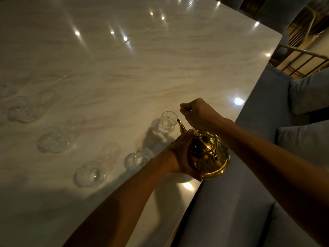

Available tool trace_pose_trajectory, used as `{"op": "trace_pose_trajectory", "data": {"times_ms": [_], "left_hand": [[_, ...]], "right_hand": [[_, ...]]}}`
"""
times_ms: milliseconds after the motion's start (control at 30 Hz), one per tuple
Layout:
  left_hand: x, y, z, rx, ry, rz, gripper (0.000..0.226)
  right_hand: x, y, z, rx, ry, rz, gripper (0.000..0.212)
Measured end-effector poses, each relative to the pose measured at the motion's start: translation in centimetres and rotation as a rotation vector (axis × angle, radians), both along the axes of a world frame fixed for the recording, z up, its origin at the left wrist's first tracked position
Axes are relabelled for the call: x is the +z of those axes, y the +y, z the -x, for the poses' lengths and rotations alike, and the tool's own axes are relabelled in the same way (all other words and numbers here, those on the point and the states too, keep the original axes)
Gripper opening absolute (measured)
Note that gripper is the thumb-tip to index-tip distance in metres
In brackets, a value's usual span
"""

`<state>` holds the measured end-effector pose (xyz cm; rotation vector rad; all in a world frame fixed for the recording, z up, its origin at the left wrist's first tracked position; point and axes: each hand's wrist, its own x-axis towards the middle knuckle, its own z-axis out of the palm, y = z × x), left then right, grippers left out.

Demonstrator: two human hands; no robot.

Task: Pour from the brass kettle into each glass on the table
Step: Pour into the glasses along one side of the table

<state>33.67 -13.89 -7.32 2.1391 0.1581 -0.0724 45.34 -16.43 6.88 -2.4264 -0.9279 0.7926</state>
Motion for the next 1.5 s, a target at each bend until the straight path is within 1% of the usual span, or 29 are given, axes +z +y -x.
{"op": "trace_pose_trajectory", "data": {"times_ms": [100, 233, 400, 667, 800, 1033, 1100, 1133, 1267, 1367, 1500], "left_hand": [[0.2, -0.2, 0.0, 0.008, -0.007, -0.016, 0.130], [0.4, -0.1, 0.1, 0.007, -0.006, -0.024, 0.133], [0.9, 0.1, 0.3, -0.023, -0.009, -0.109, 0.138], [0.7, 0.7, 1.1, -0.047, -0.018, -0.213, 0.143], [0.5, 0.7, 2.1, -0.037, -0.055, -0.260, 0.143], [1.5, -1.1, 7.1, 0.081, -0.152, -0.225, 0.132], [1.3, -1.9, 8.5, 0.099, -0.135, -0.203, 0.130], [1.0, -2.3, 9.2, 0.108, -0.116, -0.191, 0.132], [0.6, -3.8, 12.5, 0.146, -0.105, -0.166, 0.140], [1.2, -4.6, 15.3, 0.105, -0.128, -0.126, 0.146], [1.2, -4.9, 17.9, 0.043, -0.104, -0.117, 0.153]], "right_hand": [[0.0, 0.0, 0.0, 0.003, -0.006, -0.004, 0.037], [0.0, -0.2, -0.2, 0.006, -0.008, -0.021, 0.037], [-0.2, -1.6, 0.0, -0.004, -0.034, -0.097, 0.039], [-0.1, -4.1, 1.4, -0.094, -0.005, -0.264, 0.042], [0.0, -5.3, 2.9, -0.149, -0.038, -0.252, 0.050], [2.5, -7.1, 7.3, -0.233, -0.002, -0.296, 0.039], [3.1, -7.9, 9.2, -0.241, 0.050, -0.328, 0.031], [3.4, -8.3, 10.2, -0.236, 0.060, -0.347, 0.031], [3.4, -10.0, 13.9, -0.203, -0.045, -0.365, 0.042], [3.1, -10.9, 16.5, -0.228, -0.106, -0.378, 0.044], [2.8, -11.5, 19.8, -0.225, -0.195, -0.393, 0.046]]}}
